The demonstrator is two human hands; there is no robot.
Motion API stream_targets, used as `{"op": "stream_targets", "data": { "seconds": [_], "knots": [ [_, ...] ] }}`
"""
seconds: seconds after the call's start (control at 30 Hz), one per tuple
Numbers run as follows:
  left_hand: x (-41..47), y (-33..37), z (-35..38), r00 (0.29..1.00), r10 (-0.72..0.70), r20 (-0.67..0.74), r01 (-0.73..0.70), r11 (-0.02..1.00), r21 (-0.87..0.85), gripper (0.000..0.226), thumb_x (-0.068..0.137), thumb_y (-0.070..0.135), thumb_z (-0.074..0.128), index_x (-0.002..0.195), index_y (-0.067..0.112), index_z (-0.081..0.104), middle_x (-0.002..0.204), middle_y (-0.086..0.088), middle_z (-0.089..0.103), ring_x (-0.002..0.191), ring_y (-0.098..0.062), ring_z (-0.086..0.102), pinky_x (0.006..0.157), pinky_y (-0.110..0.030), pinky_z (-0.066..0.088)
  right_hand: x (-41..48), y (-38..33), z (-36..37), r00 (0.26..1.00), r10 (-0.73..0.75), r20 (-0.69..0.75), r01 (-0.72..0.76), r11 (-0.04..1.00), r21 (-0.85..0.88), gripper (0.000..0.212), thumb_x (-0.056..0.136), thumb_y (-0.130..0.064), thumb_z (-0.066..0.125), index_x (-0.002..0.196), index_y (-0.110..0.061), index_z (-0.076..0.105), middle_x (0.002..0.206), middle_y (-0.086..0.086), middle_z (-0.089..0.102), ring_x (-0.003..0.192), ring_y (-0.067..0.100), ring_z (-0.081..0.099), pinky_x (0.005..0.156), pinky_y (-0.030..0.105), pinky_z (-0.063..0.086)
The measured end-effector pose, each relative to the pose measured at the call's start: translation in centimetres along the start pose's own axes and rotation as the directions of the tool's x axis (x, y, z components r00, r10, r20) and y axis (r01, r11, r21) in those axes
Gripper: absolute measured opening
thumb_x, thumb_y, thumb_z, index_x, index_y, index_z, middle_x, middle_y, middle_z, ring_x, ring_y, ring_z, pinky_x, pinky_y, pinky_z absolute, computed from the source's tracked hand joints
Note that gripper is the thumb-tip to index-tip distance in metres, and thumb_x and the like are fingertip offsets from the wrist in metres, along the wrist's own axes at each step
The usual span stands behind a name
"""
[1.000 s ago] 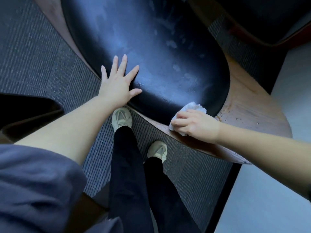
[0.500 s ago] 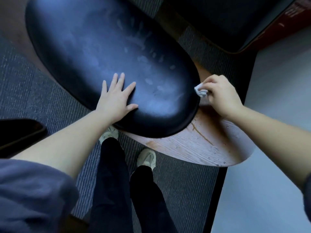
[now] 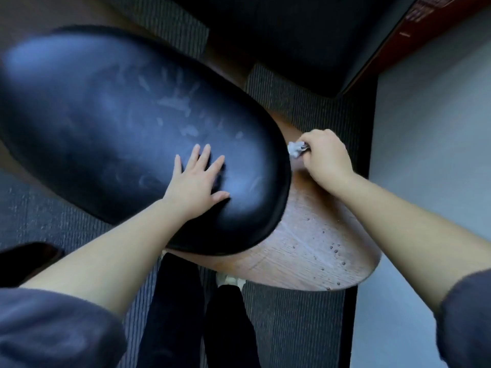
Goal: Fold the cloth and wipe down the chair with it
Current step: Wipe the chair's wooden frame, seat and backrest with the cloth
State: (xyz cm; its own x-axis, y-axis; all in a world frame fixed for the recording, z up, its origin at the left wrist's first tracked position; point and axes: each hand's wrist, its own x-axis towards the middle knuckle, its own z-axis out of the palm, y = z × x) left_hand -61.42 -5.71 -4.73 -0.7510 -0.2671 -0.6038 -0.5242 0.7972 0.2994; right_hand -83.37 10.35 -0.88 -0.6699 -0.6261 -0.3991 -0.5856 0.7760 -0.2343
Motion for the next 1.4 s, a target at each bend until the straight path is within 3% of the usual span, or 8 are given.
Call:
{"op": "stream_targets", "data": {
  "seconds": [0.2,0.4,0.57,0.77,0.97,1.13,1.27,1.4],
  "knots": [
    [8.3,0.9,-4.7,0.994,-0.026,0.102,0.028,0.999,-0.017,0.106,0.079,0.074,0.056,0.156,0.033,-0.005,0.163,-0.004,-0.021,0.148,-0.029,-0.024,0.113,-0.069,0.000,10.0,-0.1,0.9,0.998,0.061,-0.022,-0.059,0.995,0.081,0.024,0.084,-0.028,0.050,0.075,-0.043,0.065,0.101,0.000,0.064,0.086,0.027,0.054,0.079,0.039,0.049],
    [12.5,-0.1,-3.1,0.968,-0.082,0.237,0.048,0.988,0.146,0.118,0.073,0.088,0.041,0.149,0.031,-0.030,0.152,-0.006,-0.043,0.142,-0.034,-0.036,0.105,-0.079,-0.003,15.9,-3.3,3.4,0.994,-0.092,-0.063,0.097,0.991,0.090,0.033,0.087,-0.023,0.042,0.092,-0.018,0.074,0.103,0.003,0.067,0.095,0.027,0.053,0.082,0.040,0.046],
    [13.3,-0.4,-2.7,0.941,-0.097,0.324,0.052,0.988,0.145,0.119,0.071,0.091,0.037,0.141,0.033,-0.040,0.144,-0.005,-0.054,0.135,-0.034,-0.045,0.103,-0.079,-0.010,19.7,-4.3,5.8,0.988,-0.110,0.107,0.097,0.988,0.122,0.033,0.078,-0.002,0.047,0.089,-0.018,0.075,0.100,0.005,0.068,0.097,0.025,0.059,0.085,0.039,0.049],
    [13.3,-0.3,-3.0,0.922,-0.110,0.371,0.056,0.987,0.154,0.119,0.072,0.090,0.037,0.138,0.032,-0.043,0.142,-0.005,-0.056,0.134,-0.034,-0.047,0.102,-0.079,-0.011,19.4,-2.0,6.9,0.985,-0.101,0.138,0.077,0.982,0.171,0.037,0.071,0.011,0.040,0.084,-0.004,0.071,0.095,0.017,0.067,0.089,0.035,0.062,0.078,0.044,0.051],
    [13.4,-0.4,-3.1,0.913,-0.126,0.388,0.069,0.985,0.156,0.120,0.071,0.091,0.038,0.136,0.033,-0.044,0.141,-0.005,-0.056,0.134,-0.033,-0.047,0.102,-0.079,-0.012,14.9,2.4,7.0,0.987,-0.153,0.045,0.144,0.977,0.156,0.028,0.076,0.009,0.048,0.086,-0.003,0.072,0.100,0.008,0.063,0.096,0.031,0.057,0.084,0.039,0.047],
    [13.5,0.0,-3.0,0.910,-0.146,0.389,0.085,0.982,0.169,0.118,0.070,0.090,0.038,0.129,0.033,-0.047,0.141,-0.005,-0.056,0.134,-0.033,-0.047,0.102,-0.078,-0.012,12.8,3.9,6.7,0.966,-0.254,0.045,0.254,0.967,0.008,0.028,0.077,0.007,0.048,0.086,-0.007,0.069,0.099,0.003,0.058,0.091,0.025,0.047,0.076,0.036,0.043],
    [13.3,-0.2,-2.8,0.919,-0.144,0.367,0.087,0.982,0.167,0.120,0.071,0.090,0.038,0.138,0.033,-0.042,0.143,-0.004,-0.055,0.135,-0.033,-0.046,0.102,-0.078,-0.014,12.4,2.8,7.3,0.982,-0.188,0.003,0.187,0.981,0.059,0.028,0.078,0.015,0.047,0.090,0.005,0.069,0.103,0.019,0.058,0.094,0.034,0.050,0.073,0.013,0.031],
    [13.2,-0.2,-2.9,0.930,-0.129,0.344,0.081,0.985,0.151,0.120,0.070,0.090,0.039,0.142,0.033,-0.038,0.145,-0.004,-0.052,0.136,-0.033,-0.044,0.102,-0.077,-0.015,7.2,5.8,6.5,0.982,-0.181,0.063,0.182,0.983,-0.008,0.030,0.076,0.010,0.049,0.091,-0.007,0.069,0.103,0.008,0.057,0.094,0.027,0.053,0.080,0.039,0.048]
  ]
}}
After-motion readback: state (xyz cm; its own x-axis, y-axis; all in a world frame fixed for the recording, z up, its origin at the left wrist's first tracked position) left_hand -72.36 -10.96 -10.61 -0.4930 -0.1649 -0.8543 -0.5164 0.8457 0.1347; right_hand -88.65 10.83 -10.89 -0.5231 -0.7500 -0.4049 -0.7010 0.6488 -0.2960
